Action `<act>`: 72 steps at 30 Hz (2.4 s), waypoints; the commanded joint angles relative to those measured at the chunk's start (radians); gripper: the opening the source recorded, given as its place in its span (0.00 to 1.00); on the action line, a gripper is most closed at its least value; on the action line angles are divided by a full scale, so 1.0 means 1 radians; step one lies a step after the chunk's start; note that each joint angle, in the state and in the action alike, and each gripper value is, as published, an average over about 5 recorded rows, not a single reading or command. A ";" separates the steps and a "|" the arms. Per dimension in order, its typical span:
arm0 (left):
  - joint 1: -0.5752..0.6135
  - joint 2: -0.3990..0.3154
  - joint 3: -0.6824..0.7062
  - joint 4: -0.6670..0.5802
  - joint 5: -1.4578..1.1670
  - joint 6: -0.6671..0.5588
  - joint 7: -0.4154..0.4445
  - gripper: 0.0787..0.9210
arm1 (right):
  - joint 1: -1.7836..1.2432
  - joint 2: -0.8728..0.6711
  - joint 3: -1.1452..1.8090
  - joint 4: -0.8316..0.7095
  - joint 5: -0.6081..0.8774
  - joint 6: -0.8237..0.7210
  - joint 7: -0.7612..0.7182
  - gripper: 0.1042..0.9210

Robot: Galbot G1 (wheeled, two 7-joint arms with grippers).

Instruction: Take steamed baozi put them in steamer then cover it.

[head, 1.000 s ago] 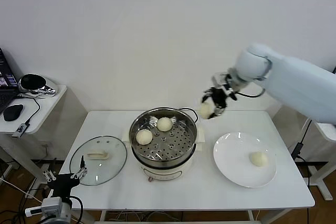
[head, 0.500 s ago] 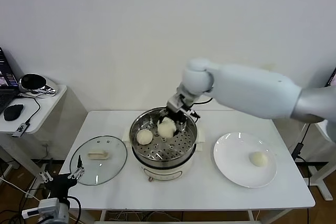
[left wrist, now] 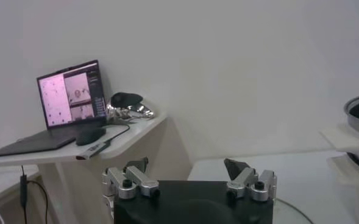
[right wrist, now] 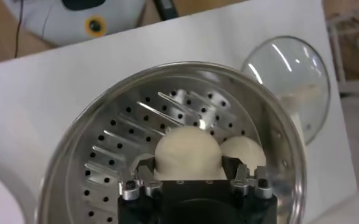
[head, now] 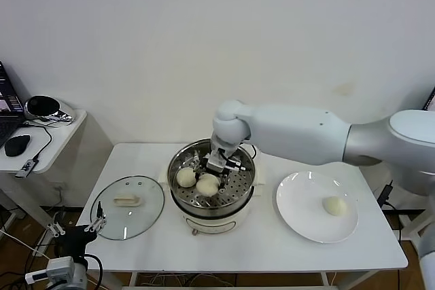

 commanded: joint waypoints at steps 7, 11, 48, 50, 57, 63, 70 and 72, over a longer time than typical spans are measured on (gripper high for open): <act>0.003 -0.001 -0.002 0.001 -0.001 -0.002 -0.002 0.88 | -0.013 0.026 -0.034 0.021 -0.037 0.074 -0.002 0.70; 0.003 -0.003 0.000 0.001 -0.001 -0.002 -0.001 0.88 | -0.005 0.022 -0.035 0.026 -0.025 0.068 0.002 0.73; -0.025 0.044 0.043 -0.006 0.003 0.000 0.003 0.88 | -0.266 -0.911 0.319 0.213 -0.091 -0.603 -0.043 0.88; -0.025 0.042 0.046 -0.001 0.008 0.000 0.004 0.88 | -0.397 -0.914 0.427 0.179 -0.137 -0.578 -0.041 0.88; -0.019 0.037 0.051 0.012 0.021 0.001 0.004 0.88 | -0.706 -0.856 0.701 0.060 -0.235 -0.527 -0.039 0.88; -0.013 0.040 0.038 0.011 0.020 0.002 0.004 0.88 | -0.793 -0.787 0.783 -0.056 -0.284 -0.500 -0.034 0.88; -0.009 0.038 0.033 0.011 0.020 0.002 0.004 0.88 | -0.818 -0.717 0.804 -0.116 -0.288 -0.480 -0.033 0.88; -0.009 0.037 0.032 0.011 0.020 0.002 0.003 0.88 | -0.815 -0.695 0.804 -0.132 -0.291 -0.479 -0.029 0.88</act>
